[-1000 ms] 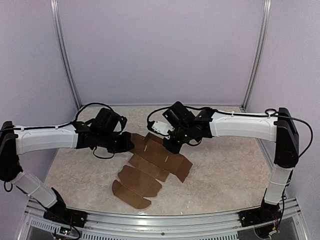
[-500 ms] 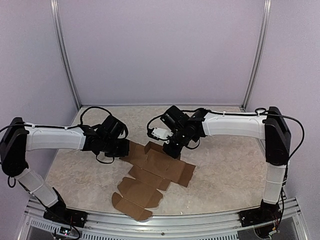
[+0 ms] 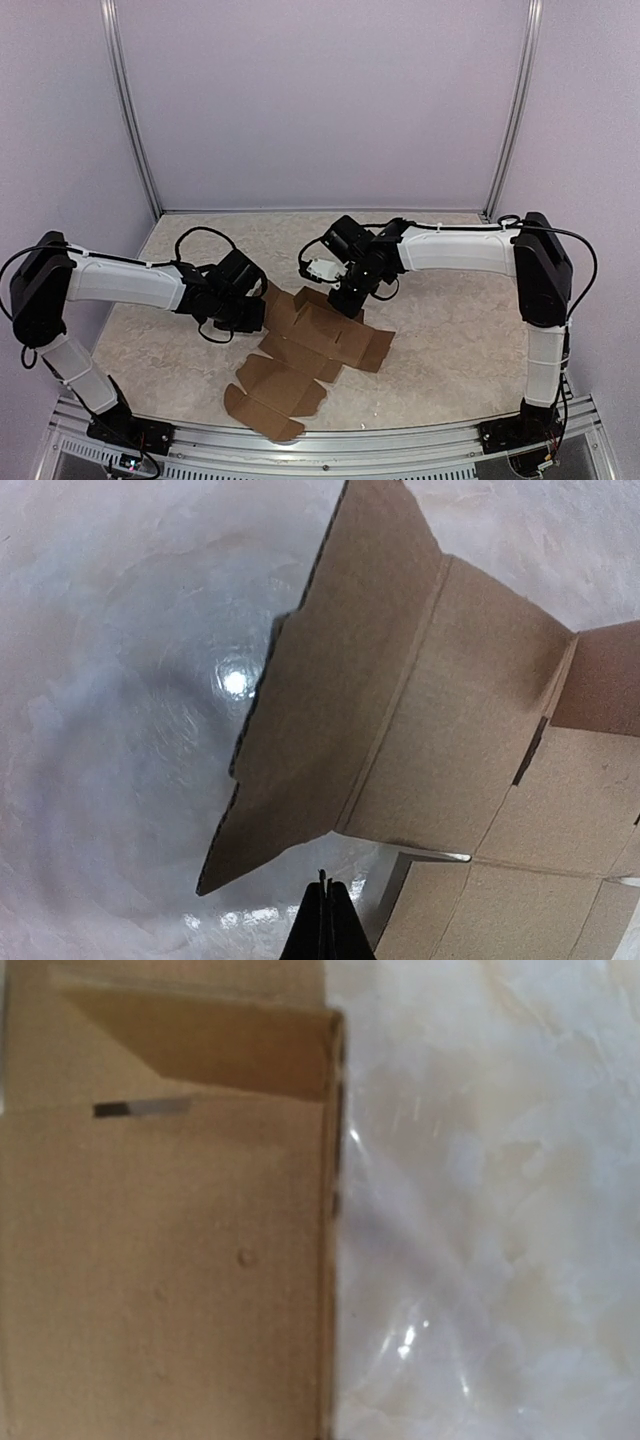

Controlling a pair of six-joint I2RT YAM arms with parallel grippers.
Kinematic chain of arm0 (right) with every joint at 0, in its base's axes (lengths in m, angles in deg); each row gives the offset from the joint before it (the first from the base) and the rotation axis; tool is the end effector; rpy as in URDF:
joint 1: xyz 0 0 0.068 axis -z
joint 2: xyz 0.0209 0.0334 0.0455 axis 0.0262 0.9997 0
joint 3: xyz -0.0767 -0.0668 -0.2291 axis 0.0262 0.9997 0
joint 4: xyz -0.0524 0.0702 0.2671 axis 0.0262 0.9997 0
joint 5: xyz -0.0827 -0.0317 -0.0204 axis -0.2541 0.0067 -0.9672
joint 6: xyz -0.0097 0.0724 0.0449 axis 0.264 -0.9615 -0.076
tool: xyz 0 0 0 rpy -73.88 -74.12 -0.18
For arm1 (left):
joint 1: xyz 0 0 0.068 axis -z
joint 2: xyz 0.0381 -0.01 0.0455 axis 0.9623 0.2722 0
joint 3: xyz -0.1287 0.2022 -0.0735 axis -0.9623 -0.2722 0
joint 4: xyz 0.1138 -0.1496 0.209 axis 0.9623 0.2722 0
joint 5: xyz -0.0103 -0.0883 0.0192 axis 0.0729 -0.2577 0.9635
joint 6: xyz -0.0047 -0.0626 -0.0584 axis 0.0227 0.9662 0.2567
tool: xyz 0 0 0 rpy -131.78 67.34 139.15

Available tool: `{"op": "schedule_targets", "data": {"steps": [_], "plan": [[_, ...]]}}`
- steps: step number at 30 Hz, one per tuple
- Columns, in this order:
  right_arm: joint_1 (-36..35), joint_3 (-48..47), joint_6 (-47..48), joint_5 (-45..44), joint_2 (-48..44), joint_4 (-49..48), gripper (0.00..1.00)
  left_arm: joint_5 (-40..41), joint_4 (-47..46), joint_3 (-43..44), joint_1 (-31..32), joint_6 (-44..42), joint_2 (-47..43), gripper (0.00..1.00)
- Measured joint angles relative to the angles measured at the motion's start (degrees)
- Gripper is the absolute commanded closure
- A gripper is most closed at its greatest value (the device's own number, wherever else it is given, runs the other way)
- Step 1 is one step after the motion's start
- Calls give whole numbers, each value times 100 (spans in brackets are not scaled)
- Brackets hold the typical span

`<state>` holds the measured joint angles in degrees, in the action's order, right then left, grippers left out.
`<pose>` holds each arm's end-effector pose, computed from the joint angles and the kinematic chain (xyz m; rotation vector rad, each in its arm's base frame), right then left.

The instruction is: Fold the paper box

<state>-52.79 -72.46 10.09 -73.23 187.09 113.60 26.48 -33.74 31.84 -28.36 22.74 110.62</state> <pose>0.2858 0.3554 0.1364 -1.3450 2.3285 0.2203 0.2490 -0.2378 0.0940 0.1771 2.6230 -0.2766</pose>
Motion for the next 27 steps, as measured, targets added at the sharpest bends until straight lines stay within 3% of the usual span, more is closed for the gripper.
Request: {"op": "schedule_targets", "data": {"steps": [27], "plan": [[4,2,-107,190,44,-7,100,-463,44,-59,258,9,420,100]]}}
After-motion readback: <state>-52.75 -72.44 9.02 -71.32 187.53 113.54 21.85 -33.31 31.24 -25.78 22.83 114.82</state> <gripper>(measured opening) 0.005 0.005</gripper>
